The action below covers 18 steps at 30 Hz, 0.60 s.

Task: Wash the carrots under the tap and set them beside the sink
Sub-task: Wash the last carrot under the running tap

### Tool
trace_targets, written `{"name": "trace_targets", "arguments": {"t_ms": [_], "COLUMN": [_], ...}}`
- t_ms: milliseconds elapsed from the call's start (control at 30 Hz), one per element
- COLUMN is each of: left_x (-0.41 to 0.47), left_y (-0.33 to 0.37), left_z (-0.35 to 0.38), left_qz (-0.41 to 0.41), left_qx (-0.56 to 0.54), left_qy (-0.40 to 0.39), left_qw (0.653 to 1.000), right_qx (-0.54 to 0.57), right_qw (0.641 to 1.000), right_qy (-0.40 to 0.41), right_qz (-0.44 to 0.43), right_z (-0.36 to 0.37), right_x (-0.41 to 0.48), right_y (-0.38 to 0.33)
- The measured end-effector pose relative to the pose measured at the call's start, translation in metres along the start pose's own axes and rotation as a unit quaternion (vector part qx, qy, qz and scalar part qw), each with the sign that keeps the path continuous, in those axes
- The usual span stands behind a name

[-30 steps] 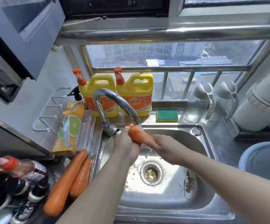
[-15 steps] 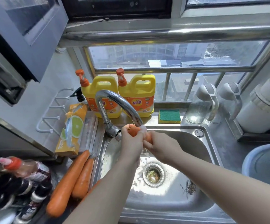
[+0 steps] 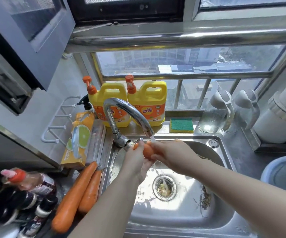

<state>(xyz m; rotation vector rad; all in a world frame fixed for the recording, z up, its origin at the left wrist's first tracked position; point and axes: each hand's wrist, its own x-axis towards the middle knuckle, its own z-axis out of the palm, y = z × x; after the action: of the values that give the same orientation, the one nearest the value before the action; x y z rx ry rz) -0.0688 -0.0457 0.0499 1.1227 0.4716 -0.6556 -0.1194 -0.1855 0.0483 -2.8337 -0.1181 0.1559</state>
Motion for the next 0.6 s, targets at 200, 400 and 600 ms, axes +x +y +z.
{"name": "trace_targets", "arguments": {"t_ms": [200,400,600], "left_x": [-0.005,-0.005,-0.01], "left_y": [-0.006,-0.001,-0.003], "left_z": [0.007,0.007,0.004], "left_qz": [-0.002,0.014,0.015], "left_qx": [0.024,0.039,0.024], "left_qy": [-0.005,-0.029,-0.067], "left_qw": [1.0,0.999,0.997], "right_qx": [0.106,0.345,0.483], "right_qw": [0.984,0.925,0.852], "right_qy": [0.068,-0.005,-0.021], "right_qz": [0.127,0.161,0.201], "right_z": [0.002,-0.007,-0.02], "right_x": [0.005,0.005,0.001], "right_y": [-0.002,0.007,0.007]}}
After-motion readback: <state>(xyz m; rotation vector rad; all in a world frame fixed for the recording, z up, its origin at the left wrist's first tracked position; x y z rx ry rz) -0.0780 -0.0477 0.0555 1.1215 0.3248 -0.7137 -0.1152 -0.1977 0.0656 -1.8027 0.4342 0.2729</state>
